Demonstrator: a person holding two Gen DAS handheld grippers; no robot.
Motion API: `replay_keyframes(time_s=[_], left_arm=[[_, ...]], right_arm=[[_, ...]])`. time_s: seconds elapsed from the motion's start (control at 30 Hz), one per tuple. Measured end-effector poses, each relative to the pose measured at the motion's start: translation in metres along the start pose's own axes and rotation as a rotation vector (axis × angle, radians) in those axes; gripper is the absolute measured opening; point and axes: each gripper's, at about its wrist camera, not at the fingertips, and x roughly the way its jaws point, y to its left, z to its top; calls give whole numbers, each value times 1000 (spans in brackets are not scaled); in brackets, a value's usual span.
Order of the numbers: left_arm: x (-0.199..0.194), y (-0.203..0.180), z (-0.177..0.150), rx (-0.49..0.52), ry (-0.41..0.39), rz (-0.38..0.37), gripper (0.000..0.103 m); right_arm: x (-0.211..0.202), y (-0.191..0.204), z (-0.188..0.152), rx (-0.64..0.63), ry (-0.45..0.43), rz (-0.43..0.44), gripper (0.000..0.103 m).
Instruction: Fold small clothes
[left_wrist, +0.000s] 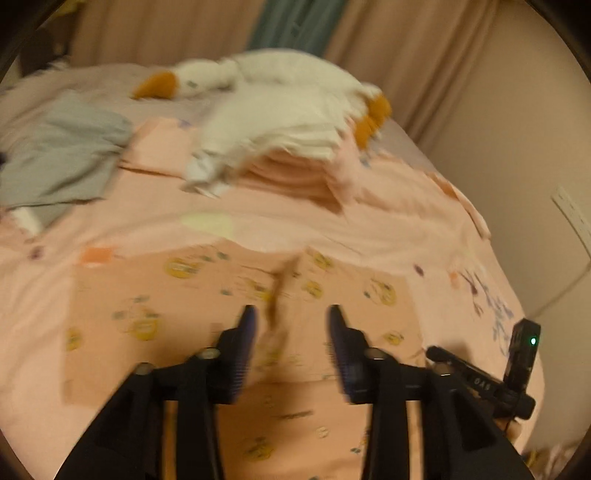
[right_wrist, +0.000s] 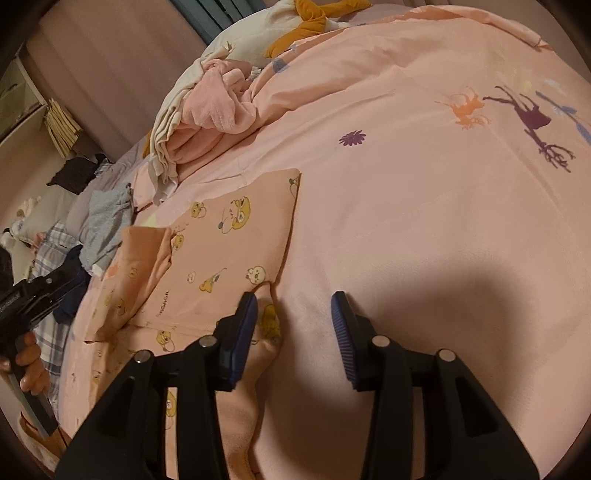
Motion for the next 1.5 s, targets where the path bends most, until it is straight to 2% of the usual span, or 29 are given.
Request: replay_keyframes(time_s=[0.03, 0.07, 0.1, 0.17, 0.27, 0.33, 0.43, 0.5, 0.57, 0.63, 0.67, 0.73, 0.77, 0.83, 0.9, 0.93, 1.0, 1.1, 1.17, 1.2, 1.23, 1.27, 1.3, 1.33, 1.37, 1.43, 1.5], left_arm=[[-10, 5, -2, -11, -22, 28, 74], [-20, 13, -8, -26, -44, 81, 80], [-31, 23, -20, -39, -47, 168, 83], [-40, 44, -44, -56, -39, 276, 83], [-47, 75, -88, -60, 17, 335, 83], [-49, 84, -110, -62, -11, 360, 83], [-44, 98, -122, -105, -26, 366, 83], [-40, 96, -121, -82, -7, 384, 83], [-46, 100, -121, -102, -23, 326, 83], [-49, 106, -124, -120, -46, 270, 83], [-49, 108, -127, -110, -41, 283, 83], [-53, 115, -133, -140, -32, 295, 83], [-56, 120, -135, -181, -41, 262, 83], [-58, 130, -137, -269, -67, 169, 83], [-48, 138, -133, -334, -38, 174, 83], [-45, 138, -133, -335, -19, 184, 83], [-40, 134, -131, -272, -21, 213, 83], [-36, 127, -130, -239, 7, 255, 83], [-33, 126, -127, -219, 36, 238, 83], [-32, 129, -126, -225, 45, 214, 83], [-33, 132, -125, -237, 43, 195, 83], [-35, 137, -125, -258, 37, 174, 83], [-35, 141, -125, -283, 33, 165, 83], [-36, 143, -125, -299, 32, 163, 83], [-37, 143, -126, -305, 31, 163, 83], [-37, 139, -127, -282, 34, 174, 83], [-35, 135, -127, -250, 33, 194, 83]], right_arm=[[1, 1, 0, -2, 0, 6, 48], [1, 2, -1, -7, 2, 7, 49], [1, 3, 0, -9, 1, 7, 51], [2, 5, 0, -12, 2, 17, 54], [3, 5, 0, -6, 2, 30, 56], [4, 5, 1, -4, 1, 29, 56], [4, 7, 0, -8, 3, 8, 55], [0, 10, 0, 20, 17, -3, 57], [-11, 19, -2, 68, 28, 23, 57], [-25, 39, -2, 56, 18, 7, 57], [-33, 58, -1, 13, 8, -30, 58], [-36, 99, 2, -104, 13, -117, 66], [-33, 128, 6, -185, 24, -157, 66], [-21, 184, 15, -314, 45, -183, 69], [-3, 228, 23, -407, 54, -185, 80], [17, 258, 27, -469, 62, -210, 81], [53, 294, 30, -548, 78, -281, 81], [107, 319, 24, -573, 171, -375, 76], [144, 322, 16, -574, 236, -399, 66], [157, 323, 13, -590, 245, -450, 52], [170, 322, 11, -618, 233, -534, 34], [182, 313, 11, -632, 225, -615, 29], [188, 305, 13, -595, 247, -651, 23], [191, 291, 17, -516, 286, -651, 12], [191, 281, 21, -448, 307, -625, 12], [179, 270, 35, -353, 291, -530, 11], [165, 273, 48, -322, 256, -443, 11]])
